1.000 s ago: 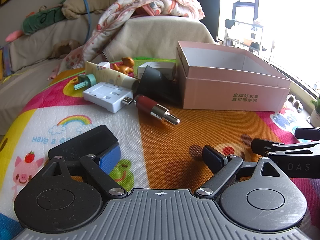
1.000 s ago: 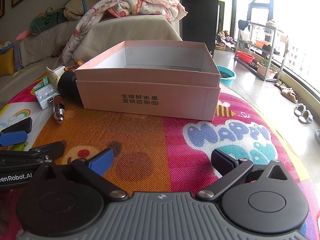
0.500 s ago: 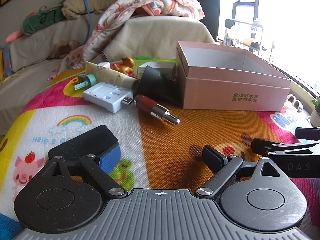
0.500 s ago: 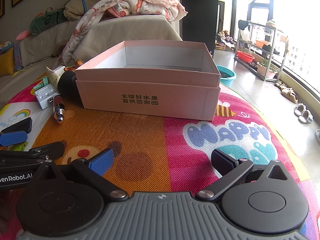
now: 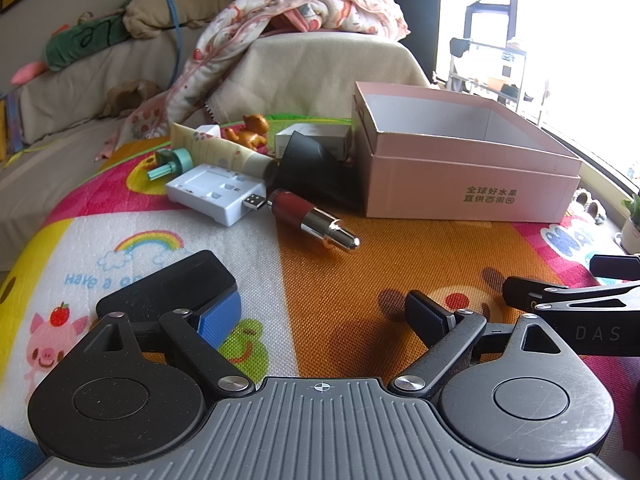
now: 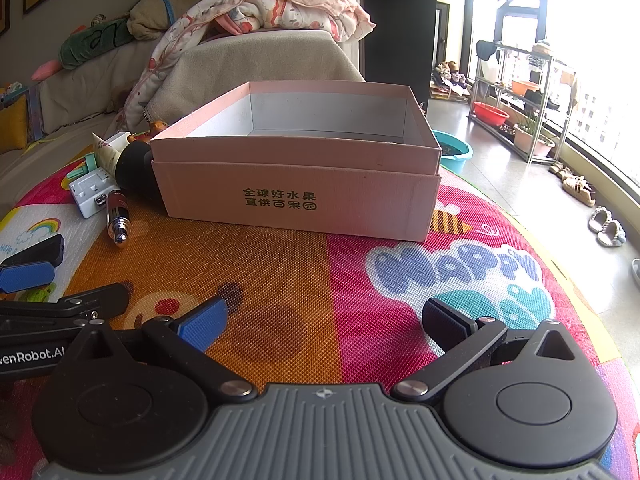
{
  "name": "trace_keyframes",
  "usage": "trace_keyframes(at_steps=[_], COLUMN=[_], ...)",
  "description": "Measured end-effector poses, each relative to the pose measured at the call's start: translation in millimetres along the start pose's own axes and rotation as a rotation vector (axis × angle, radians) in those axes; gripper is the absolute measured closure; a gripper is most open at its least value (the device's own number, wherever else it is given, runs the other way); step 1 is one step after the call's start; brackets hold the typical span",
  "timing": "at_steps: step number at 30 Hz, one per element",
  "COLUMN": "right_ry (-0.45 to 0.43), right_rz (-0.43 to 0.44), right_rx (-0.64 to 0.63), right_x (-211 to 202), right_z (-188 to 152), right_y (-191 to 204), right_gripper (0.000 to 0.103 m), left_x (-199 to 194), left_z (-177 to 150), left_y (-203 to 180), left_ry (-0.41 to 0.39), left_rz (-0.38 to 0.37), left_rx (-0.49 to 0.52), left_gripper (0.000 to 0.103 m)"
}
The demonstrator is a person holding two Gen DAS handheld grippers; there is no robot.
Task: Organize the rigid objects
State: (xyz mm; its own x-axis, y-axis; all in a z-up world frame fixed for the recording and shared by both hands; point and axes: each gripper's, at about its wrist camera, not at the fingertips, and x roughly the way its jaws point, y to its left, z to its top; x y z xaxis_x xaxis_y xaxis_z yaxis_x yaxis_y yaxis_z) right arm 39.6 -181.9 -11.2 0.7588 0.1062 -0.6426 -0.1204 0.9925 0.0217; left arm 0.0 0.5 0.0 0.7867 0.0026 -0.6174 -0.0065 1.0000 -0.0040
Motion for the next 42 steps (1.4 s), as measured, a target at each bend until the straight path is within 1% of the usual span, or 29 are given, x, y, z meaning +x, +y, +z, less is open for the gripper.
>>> trace_keyframes(at_steps=[9,11,13,14,15,17,18,19,21,25,26,28,32,33,35,36,38,40,42], right_ry=[0.0,0.001,0.005,0.014,0.028,0.063,0.075,0.084,0.09,0.101,0.102,0.105,0.1,0.097,0.088,0.082,0.053,-0.014,-0.06], right_rz=[0.001,0.005,0.011,0.017,0.026,0.051,0.056,0.053,0.043,0.045,0.047,0.047,0.047,0.048,0.054,0.067,0.104,0.15,0.196], right_rx=[0.001,0.005,0.009,-0.001,-0.014,-0.034,-0.033,-0.038,-0.043,-0.039,-0.042,-0.052,-0.064,-0.066,-0.083,-0.117,-0.195,-0.236,-0.294], right_x=[0,-1,-1,0,0,0,1,1,2,2,2,4,4,5,6,7,8,7,9], right_z=[0,0,2,4,5,9,11,13,13,14,14,15,16,17,19,22,28,36,43], right_y=[0,-1,0,-2,-4,-6,-8,-7,-4,-5,-5,-4,-2,-1,7,14,34,56,81], right_gripper=[0.0,0.0,0.0,0.0,0.0,0.0,0.0,0.0,0.0,0.0,0.0,0.0,0.0,0.0,0.0,0.0,0.0,0.001,0.01], left_x=[0,-4,-15,-25,-36,-54,-56,-56,-49,-21,-13,-5,1,-1,-6,-10,-16,-23,-30], left_z=[0,0,2,4,3,7,10,14,21,28,28,26,22,20,18,16,11,5,-2], left_y=[1,5,13,19,24,36,42,52,73,103,107,111,104,104,104,105,108,112,114], left_ry=[-0.001,0.002,0.008,-0.006,-0.034,-0.096,-0.099,-0.085,-0.038,0.093,0.126,0.156,0.134,0.125,0.109,0.106,0.099,0.089,0.075], left_rz=[-0.01,-0.047,-0.127,-0.173,-0.186,-0.15,-0.13,-0.119,-0.133,-0.165,-0.176,-0.198,-0.181,-0.189,-0.206,-0.213,-0.22,-0.227,-0.231], left_rx=[-0.004,-0.013,-0.02,-0.01,0.017,0.112,0.153,0.179,0.199,0.174,0.156,0.138,0.201,0.208,0.211,0.205,0.18,0.141,0.112], left_gripper=[0.011,0.011,0.014,0.015,0.015,0.015,0.015,0.015,0.015,0.016,0.019,0.024,0.03,0.04,0.056,0.058,0.059,0.059,0.059])
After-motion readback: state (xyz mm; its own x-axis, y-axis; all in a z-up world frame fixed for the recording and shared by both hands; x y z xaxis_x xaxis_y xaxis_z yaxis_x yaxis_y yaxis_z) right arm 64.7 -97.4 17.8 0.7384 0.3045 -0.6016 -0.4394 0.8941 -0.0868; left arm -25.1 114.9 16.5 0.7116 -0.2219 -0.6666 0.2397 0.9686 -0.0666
